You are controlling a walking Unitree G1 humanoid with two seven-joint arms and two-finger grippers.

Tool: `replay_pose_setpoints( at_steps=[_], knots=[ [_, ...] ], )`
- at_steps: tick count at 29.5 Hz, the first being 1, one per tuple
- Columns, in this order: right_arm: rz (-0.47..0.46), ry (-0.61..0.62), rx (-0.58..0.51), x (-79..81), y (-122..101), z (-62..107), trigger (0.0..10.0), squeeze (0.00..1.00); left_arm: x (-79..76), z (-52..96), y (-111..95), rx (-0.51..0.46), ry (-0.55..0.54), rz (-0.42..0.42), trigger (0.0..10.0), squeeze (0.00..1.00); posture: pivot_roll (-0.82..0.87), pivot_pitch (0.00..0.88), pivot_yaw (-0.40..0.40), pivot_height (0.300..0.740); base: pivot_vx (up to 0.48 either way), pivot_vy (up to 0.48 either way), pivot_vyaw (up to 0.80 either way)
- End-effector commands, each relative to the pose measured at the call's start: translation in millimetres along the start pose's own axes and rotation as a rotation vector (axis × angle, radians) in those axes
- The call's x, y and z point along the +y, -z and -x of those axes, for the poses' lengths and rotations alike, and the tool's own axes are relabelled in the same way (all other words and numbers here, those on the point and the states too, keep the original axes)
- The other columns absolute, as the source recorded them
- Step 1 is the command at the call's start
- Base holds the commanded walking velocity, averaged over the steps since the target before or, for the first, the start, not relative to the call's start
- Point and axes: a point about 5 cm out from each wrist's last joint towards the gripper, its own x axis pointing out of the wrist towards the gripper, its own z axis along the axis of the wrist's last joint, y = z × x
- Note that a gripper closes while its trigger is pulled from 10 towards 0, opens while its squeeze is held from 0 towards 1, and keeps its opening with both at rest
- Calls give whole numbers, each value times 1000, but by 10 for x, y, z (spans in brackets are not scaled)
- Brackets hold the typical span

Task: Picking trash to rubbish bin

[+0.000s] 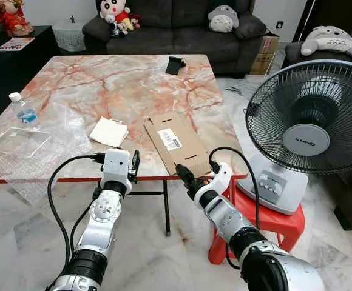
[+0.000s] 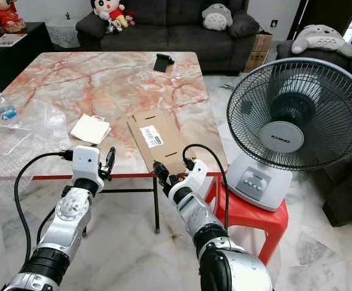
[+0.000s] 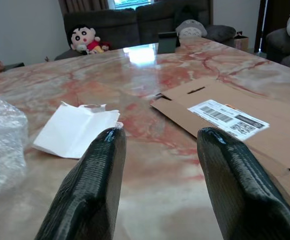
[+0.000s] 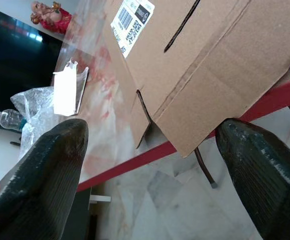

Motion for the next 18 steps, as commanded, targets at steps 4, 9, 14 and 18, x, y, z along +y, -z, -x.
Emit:
replay_pose_setpoints(
  at_steps=[4, 9, 14, 18],
  knots=[
    [-49, -147, 81, 627, 398, -217, 0, 0, 40, 10, -26, -4, -5, 2, 10000, 0, 111, 0, -6, 740, 0, 0, 0],
    [-56, -136, 79, 589, 405, -206, 0, 0, 17, 14, -18, 0, 3, 3, 10000, 0, 109, 0, -2, 740, 0, 0, 0],
    [-56, -122, 80, 548, 414, -194, 0, 0, 15, 14, -20, 0, 6, 2, 10000, 0, 112, 0, 0, 740, 0, 0, 0],
    [-56, -111, 79, 519, 417, -185, 0, 0, 20, 14, -20, 3, 9, -1, 10000, 0, 112, 0, 2, 740, 0, 0, 0]
  ],
)
